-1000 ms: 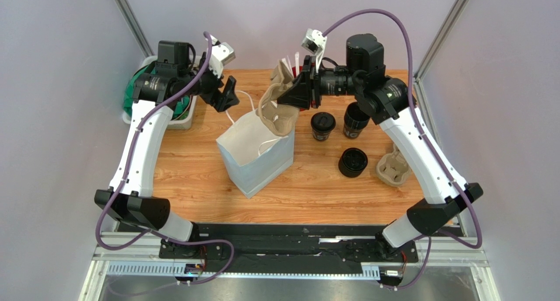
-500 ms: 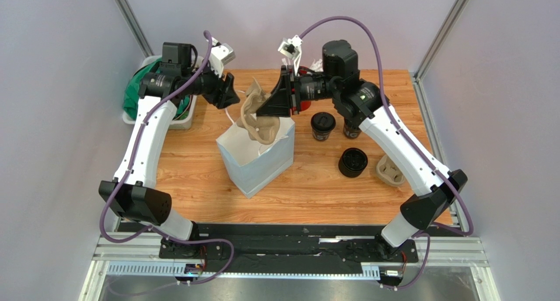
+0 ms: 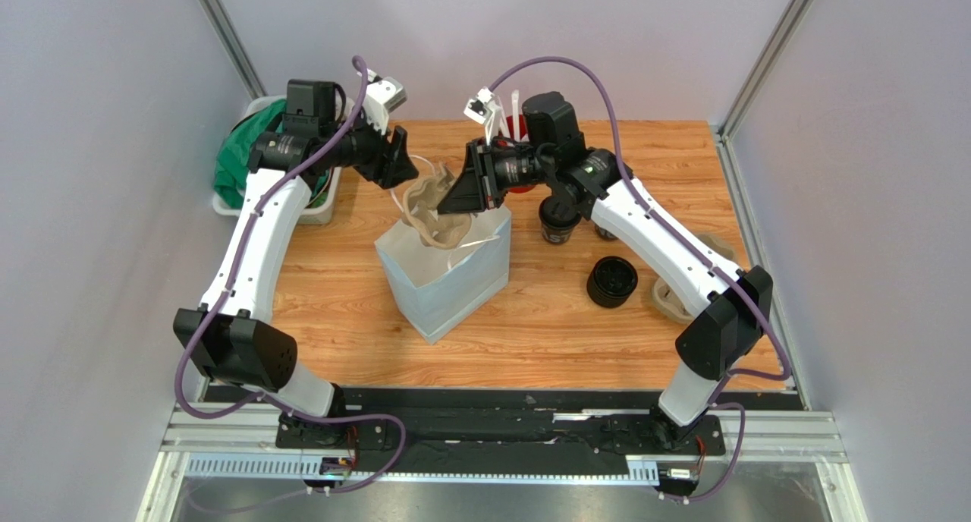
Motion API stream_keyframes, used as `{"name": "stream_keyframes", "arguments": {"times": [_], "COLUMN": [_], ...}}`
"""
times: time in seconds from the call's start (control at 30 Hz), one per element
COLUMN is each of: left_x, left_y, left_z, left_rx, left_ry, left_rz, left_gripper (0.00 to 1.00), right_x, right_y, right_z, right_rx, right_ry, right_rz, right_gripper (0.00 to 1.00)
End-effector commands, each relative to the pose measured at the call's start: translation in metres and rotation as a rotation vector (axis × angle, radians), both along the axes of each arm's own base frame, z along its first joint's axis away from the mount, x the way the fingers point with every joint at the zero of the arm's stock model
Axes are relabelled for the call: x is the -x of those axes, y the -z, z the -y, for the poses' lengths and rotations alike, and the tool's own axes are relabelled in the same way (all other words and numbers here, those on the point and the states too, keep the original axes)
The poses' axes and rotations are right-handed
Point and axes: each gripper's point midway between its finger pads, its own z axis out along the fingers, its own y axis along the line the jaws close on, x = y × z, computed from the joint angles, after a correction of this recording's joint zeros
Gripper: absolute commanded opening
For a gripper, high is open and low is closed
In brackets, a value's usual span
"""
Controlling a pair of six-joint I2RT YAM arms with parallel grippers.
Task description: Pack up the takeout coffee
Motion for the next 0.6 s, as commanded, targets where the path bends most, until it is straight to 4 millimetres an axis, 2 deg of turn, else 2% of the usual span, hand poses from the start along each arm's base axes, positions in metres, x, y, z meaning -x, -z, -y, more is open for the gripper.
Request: {"name": "stream_keyframes", "arguments": {"times": [0.0, 0.1, 0.33, 0.57], "left_x": [-0.002, -0.003, -0.008, -0.005], "left_y": [-0.02, -0.021, -0.023, -0.024], "left_z": [-0.002, -0.004, -0.012, -0.014], "left_rx": [0.041, 0.037, 0.029, 0.034], "left_ry": [-0.032, -0.054, -0.124, -0.135], "left_rz": [0.061, 0.065, 0.083, 0.091], "left_gripper": [0.64, 0.63, 0.59, 0.58], "right_x": [-0.001, 0.002, 0.015, -0.001], "right_y": [0.008, 0.014, 0.001, 0.027], "right_z": [0.001, 0.003, 0.011, 0.015], "right_rx": [0.054, 0.076, 0.076, 0.186], "right_ry": [0.035, 0.033, 0.029, 0.114], "right_rz": [0.005, 0.002, 0.07, 0.064], "right_gripper": [0.19, 0.19, 0.2, 0.2]}}
